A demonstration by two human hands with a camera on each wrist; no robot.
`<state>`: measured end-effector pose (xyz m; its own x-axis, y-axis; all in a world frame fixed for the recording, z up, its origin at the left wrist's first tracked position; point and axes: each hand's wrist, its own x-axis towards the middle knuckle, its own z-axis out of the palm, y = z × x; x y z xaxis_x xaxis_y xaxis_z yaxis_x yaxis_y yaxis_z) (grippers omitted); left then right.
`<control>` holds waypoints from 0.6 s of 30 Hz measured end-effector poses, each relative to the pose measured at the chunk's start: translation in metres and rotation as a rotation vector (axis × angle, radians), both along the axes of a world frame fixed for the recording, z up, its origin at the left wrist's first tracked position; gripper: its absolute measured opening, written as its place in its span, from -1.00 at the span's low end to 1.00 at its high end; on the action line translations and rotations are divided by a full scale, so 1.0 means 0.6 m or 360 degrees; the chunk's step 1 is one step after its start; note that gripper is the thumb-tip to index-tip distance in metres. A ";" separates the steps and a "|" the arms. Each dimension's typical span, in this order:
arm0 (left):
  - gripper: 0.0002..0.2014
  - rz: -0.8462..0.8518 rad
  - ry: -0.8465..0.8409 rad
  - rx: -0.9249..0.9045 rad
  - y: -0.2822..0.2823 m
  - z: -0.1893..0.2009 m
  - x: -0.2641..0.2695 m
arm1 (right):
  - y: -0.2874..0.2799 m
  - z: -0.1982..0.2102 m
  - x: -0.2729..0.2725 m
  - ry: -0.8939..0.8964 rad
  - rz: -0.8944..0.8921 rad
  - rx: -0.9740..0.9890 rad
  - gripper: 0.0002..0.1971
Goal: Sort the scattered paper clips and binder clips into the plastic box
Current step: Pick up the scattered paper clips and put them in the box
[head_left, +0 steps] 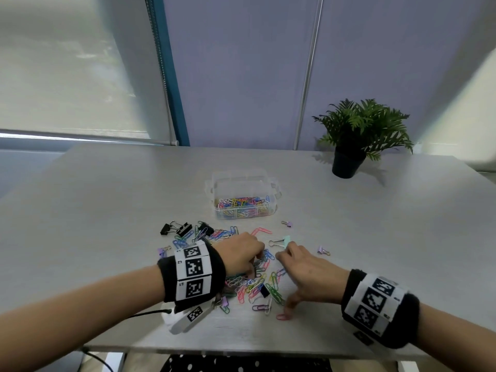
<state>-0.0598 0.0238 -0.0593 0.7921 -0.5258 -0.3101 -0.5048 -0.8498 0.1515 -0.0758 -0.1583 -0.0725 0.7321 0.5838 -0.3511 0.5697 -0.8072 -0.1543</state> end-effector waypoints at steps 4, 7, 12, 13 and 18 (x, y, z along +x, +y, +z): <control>-0.60 0.0052 -0.0072 0.0049 -0.015 -0.012 -0.006 | 0.025 0.000 0.014 0.0001 -0.0084 0.0100 -0.19; -0.74 0.0100 -0.0115 -0.0006 -0.022 -0.009 -0.002 | 0.039 0.000 0.038 -0.0018 -0.0155 0.0153 -0.31; -0.71 0.0081 -0.0156 0.0066 -0.022 -0.004 0.006 | 0.048 0.002 0.054 -0.0010 -0.0206 0.0231 -0.58; -0.73 0.0071 -0.0139 0.0052 -0.021 -0.004 0.009 | 0.047 0.002 0.054 -0.0010 -0.0211 0.0282 -0.74; -0.89 0.0207 0.0006 -0.0274 0.002 -0.001 0.032 | 0.041 -0.002 0.059 0.0002 -0.0237 0.0397 -0.69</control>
